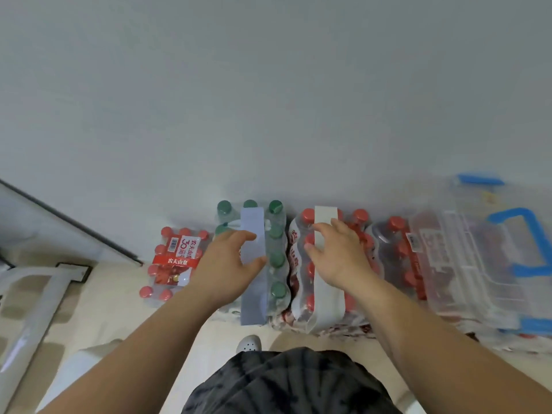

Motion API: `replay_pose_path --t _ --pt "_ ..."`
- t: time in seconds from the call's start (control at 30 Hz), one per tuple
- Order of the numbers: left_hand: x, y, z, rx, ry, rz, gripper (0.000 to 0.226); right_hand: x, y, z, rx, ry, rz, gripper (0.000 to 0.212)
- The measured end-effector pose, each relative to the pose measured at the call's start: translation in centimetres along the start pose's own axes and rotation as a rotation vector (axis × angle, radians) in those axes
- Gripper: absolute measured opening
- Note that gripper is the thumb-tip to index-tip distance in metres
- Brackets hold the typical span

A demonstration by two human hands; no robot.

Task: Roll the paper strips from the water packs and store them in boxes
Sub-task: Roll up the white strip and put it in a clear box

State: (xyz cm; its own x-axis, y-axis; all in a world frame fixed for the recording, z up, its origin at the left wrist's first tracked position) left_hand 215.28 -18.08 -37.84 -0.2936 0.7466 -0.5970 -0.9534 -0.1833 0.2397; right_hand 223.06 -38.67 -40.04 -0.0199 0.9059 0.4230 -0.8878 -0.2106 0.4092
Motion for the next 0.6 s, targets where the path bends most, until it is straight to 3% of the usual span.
replay_pose_path --t 0.2,0.47,0.6 --pt "-0.6 -2.7 -2.6 0.176 -0.06 -0.128 0.054 -2.2 -1.2 0.3 -0.147 -0.046 -0.259 0.056" --pt "0.3 -4.0 -3.8 0.239 -0.13 -0.2 0.056 -2.4 -0.9 0.7 -0.28 -0.107 -0.307 0.073" --pt "-0.1 -3.8 -3.1 0.255 -0.052 -0.186 0.056 -1.8 0.1 0.3 -0.307 -0.304 -0.256 0.069"
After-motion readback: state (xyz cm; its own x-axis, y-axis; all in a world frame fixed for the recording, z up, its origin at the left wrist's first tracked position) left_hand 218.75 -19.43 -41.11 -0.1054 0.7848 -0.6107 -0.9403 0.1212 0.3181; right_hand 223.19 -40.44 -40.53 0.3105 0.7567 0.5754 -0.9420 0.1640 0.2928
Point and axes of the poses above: each hand's wrist, its own y-axis away from the middle knuckle, its own z-axis out of the back of the hand, x = y × z, the point moved 9 cm from there along -y, towards the middle knuckle, and after that the axes turned 1 degree about -z, right-handed, at the moved point
